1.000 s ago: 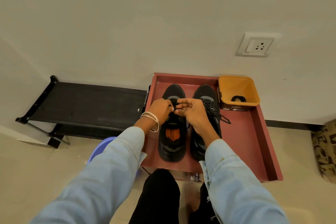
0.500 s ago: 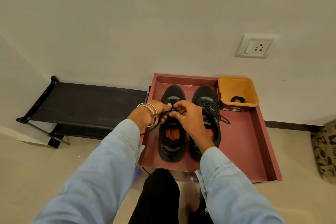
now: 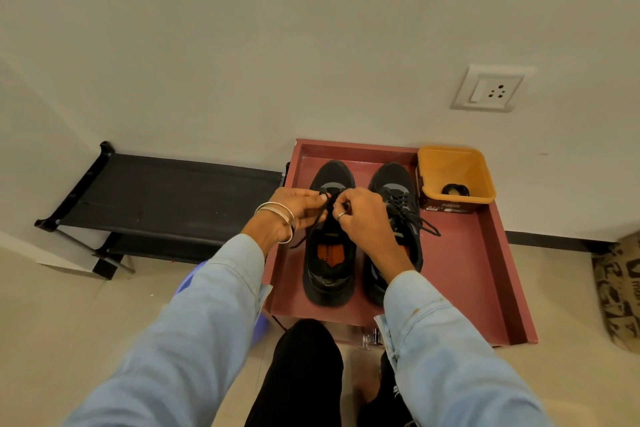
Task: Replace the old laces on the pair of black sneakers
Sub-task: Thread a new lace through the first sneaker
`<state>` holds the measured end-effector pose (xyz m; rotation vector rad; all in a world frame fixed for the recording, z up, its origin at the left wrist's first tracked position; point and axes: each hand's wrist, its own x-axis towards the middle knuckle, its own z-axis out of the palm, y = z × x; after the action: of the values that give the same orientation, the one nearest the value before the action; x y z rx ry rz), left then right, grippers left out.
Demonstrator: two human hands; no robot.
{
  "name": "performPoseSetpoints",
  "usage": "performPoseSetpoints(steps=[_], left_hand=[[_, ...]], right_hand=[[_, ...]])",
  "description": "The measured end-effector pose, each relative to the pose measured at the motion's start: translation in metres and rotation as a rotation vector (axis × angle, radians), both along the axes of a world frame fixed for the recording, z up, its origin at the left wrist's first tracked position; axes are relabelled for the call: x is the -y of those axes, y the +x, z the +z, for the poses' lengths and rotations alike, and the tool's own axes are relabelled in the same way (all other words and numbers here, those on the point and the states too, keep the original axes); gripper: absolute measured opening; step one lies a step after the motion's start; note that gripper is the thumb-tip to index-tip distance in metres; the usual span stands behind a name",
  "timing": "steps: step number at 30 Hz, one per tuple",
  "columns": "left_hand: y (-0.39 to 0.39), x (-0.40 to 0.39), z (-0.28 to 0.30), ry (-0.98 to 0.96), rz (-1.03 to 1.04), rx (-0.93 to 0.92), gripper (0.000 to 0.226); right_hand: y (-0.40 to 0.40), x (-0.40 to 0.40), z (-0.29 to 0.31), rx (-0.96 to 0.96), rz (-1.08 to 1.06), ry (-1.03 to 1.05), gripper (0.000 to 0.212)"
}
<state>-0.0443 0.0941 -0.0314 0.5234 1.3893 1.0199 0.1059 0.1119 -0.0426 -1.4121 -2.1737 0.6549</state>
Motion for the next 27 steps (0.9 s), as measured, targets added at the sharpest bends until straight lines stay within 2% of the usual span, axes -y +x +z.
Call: performPoseSetpoints(steps=[3,7,10,13,15,17,20,22,25,27], left_hand=[[0.008,-0.001,0.000,0.022,0.049,-0.122,0.004],[0.017,-0.001,-0.001,0.007,0.054,-0.249,0.020],[0.017,-0.004,-0.009,-0.062,0.177,-0.326,0.028],[0.009,0.002,-0.025,-0.142,0.249,-0.372,0.021],[0.006,0.008,-0.033,-0.210,0.244,-0.388,0.031],[0.005,0.012,-0.035,-0.244,0.275,-0.403,0.039],[0.005,0.009,-0.030,-0.293,0.329,-0.396,0.034],[0.004,0.011,-0.027,-0.286,0.314,-0.447,0.032],[0.001,0.022,-0.021,-0.161,0.167,-0.649,0.014],[-0.002,0.028,-0.023,-0.013,0.060,-0.763,0.028]], right_hand=[[-0.002,0.001,0.001,0.023,0.025,-0.002,0.009],[-0.003,0.001,0.004,0.107,0.048,-0.035,0.009],[-0.001,-0.003,0.001,0.076,0.009,-0.134,0.018],[0.011,-0.003,-0.010,0.060,-0.074,-0.229,0.027],[0.017,-0.002,-0.016,0.067,-0.140,-0.269,0.032],[0.016,-0.003,-0.019,0.091,-0.154,-0.280,0.033],[0.013,-0.004,-0.019,0.134,-0.185,-0.270,0.031],[0.014,-0.002,-0.019,0.137,-0.184,-0.272,0.028],[0.020,0.004,-0.016,0.234,-0.133,-0.189,0.013],[0.024,0.009,-0.015,0.270,-0.104,-0.069,0.024]])
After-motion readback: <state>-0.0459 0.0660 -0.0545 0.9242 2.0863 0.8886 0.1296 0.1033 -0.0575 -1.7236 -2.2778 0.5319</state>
